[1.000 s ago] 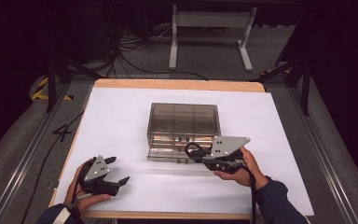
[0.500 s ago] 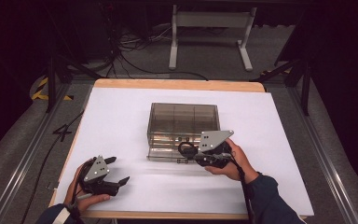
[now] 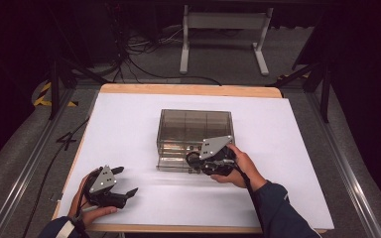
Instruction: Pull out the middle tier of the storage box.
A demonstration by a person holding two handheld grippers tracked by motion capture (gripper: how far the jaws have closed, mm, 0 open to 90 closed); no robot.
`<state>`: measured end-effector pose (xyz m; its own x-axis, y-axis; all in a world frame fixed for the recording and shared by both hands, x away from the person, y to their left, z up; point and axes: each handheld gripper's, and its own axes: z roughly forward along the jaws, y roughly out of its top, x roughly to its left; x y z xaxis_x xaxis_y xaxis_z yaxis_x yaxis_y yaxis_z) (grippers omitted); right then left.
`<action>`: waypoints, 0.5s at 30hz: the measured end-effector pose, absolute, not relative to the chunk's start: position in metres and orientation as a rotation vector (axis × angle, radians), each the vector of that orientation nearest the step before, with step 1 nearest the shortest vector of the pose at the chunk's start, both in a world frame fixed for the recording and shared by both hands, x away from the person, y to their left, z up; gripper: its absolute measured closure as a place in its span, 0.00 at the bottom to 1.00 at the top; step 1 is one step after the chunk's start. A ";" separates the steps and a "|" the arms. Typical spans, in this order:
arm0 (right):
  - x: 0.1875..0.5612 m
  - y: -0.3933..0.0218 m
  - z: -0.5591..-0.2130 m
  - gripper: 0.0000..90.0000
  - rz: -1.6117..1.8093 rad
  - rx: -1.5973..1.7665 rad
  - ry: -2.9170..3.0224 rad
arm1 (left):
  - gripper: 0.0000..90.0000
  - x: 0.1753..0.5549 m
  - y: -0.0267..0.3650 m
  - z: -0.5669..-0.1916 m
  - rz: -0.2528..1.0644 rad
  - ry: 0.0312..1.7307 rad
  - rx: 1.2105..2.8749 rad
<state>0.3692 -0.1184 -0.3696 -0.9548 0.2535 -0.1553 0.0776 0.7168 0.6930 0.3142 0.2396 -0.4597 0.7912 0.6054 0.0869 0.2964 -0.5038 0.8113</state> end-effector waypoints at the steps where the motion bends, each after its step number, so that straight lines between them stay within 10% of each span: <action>1: 0.370 -0.118 -0.370 0.90 1.066 0.264 2.686 | 0.17 0.314 0.240 -0.460 0.461 0.666 2.124; 15: 0.375 -0.117 -0.375 0.89 1.030 0.302 2.699 | 0.17 0.314 0.239 -0.460 0.463 0.659 2.132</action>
<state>0.3751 -0.1169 -0.3746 -0.9508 0.2738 -0.1453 0.1074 0.7307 0.6742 0.3140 0.2388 -0.4599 0.7940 0.6006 0.0941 0.2918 -0.5123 0.8077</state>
